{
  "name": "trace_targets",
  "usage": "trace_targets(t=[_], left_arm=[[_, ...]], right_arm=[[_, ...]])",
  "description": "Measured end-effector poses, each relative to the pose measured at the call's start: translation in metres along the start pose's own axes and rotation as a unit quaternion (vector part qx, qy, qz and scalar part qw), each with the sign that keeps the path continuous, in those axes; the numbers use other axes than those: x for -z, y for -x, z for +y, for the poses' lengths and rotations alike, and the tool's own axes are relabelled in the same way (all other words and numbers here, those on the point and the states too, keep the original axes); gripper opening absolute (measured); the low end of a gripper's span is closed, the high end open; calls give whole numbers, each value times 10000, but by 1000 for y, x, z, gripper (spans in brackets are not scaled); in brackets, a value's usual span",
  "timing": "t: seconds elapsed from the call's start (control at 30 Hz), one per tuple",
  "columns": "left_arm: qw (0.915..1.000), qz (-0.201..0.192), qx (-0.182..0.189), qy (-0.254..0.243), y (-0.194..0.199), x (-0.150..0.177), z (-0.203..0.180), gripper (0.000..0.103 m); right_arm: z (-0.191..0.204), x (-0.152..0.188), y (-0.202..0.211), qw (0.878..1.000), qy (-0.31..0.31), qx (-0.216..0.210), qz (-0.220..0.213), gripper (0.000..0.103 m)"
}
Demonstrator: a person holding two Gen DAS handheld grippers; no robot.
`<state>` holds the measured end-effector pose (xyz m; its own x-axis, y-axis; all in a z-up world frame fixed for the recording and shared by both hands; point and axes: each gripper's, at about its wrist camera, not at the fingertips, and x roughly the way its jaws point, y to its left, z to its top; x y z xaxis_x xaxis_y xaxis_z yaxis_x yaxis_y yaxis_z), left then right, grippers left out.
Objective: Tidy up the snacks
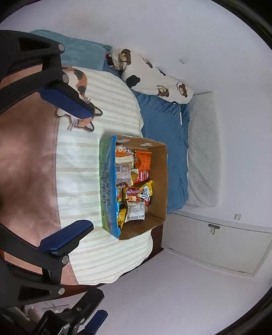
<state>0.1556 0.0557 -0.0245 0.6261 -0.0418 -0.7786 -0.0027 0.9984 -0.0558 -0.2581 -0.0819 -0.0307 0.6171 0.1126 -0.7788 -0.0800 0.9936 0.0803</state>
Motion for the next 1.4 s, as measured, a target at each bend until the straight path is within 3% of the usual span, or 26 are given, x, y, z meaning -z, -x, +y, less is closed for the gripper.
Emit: trace_targets(t=[0.23, 0.53, 0.87, 1.4], left_arm=[[9997, -254, -48, 18, 34, 11, -1, 100], [9987, -483, -156, 42, 42, 9, -1, 100], [9993, -248, -285, 31, -6, -11, -3, 103], [9991, 240, -353, 6, -82, -41, -12, 103]], right_arm=[[1, 13, 39, 9998, 105, 34, -164, 98], [-3, 11, 45, 9994, 97, 73, -328, 102], [-14, -12, -7, 9990, -8, 322, -308, 102], [-28, -41, -104, 9985, -178, 473, 230, 102]])
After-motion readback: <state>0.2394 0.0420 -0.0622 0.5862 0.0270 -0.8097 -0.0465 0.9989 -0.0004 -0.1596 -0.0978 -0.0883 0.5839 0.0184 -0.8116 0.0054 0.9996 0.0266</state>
